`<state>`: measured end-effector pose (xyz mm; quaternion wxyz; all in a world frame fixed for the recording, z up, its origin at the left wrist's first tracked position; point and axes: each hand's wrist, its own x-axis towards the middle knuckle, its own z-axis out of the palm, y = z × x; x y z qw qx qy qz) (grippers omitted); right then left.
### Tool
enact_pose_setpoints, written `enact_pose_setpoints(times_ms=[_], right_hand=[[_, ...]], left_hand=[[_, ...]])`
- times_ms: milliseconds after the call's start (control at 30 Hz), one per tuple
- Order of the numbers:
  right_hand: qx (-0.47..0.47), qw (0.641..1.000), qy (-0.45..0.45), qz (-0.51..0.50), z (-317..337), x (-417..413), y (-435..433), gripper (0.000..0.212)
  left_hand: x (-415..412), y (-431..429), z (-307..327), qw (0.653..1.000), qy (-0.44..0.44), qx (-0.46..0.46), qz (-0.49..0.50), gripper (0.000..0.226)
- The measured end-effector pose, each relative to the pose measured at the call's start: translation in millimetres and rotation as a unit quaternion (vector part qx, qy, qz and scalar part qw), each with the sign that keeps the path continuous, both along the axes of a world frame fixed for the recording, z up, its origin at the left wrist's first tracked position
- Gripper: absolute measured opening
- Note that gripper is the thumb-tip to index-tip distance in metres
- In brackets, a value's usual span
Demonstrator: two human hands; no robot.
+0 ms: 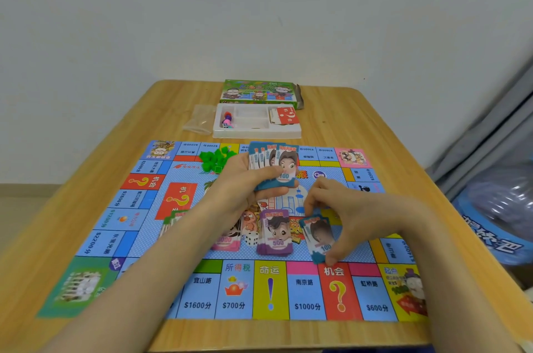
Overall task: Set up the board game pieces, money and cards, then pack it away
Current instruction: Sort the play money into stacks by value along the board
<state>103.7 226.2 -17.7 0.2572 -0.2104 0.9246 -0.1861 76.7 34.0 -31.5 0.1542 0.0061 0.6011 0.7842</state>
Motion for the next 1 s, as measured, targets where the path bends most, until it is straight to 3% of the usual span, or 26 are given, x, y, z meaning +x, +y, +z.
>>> enact_pose_setpoints(times_ms=[333, 633, 767, 933, 1000], right_hand=[[0.022, 1.0, 0.006, 0.012, 3, 4, -2, 0.065], [0.008, 1.0, 0.011, -0.005, 1, 1, -1, 0.062], [-0.101, 0.991, 0.048, -0.076, 1, -2, -5, 0.051], [-0.308, 0.918, 0.171, -0.181, -8, -13, -14, 0.01], [-0.362, 0.889, 0.192, -0.203, -11, -15, -18, 0.013]], left_hand=[[0, -1, 0, 1.0, 0.003, -0.004, -0.004, 0.031], [1, -1, 0, 1.0, 0.004, -0.001, -0.012, 0.024], [0, -1, -1, 1.0, 0.009, -0.018, -0.006, 0.02], [4, 1, 0, 0.998, 0.025, -0.039, -0.033, 0.02], [7, 2, 2, 0.997, 0.029, -0.044, -0.054, 0.021]])
